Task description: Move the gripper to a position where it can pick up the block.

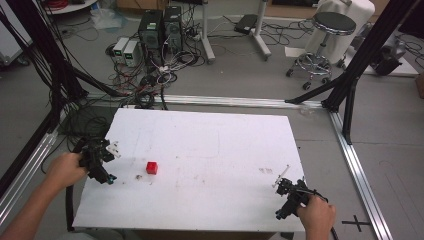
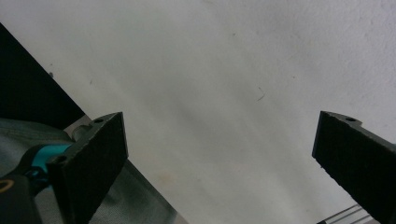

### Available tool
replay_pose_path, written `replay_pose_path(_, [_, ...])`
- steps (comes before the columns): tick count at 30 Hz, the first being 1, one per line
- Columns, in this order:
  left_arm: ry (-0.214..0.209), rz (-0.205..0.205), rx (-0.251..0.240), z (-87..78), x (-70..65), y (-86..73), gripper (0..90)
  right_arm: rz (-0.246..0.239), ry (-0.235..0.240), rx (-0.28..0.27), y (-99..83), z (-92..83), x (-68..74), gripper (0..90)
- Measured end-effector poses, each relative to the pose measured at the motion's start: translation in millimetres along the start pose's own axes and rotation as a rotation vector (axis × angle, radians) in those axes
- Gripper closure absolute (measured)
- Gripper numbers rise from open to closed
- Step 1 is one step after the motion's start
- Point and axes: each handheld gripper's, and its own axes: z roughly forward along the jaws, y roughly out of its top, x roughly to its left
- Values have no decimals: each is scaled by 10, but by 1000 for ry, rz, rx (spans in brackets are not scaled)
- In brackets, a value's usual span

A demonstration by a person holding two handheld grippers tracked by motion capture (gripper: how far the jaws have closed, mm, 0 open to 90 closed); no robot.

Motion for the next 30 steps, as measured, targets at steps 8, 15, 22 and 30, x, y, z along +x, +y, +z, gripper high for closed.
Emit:
replay_pose_path(8, [-44,67,-8,-19,101,111,244,0,4,2,-3,6,0,26])
replay_pose_path(15, [-80,151,-1,-26,218,274,244,-11,4,0,22,10,12,25])
replay_pose_path(22, [-79,193,23,21,266,408,244,-18,-3,-2,38,12,17,26])
replay_pose_path(30, [-69,256,63,137,282,578,244,-18,-3,5,51,22,20,25])
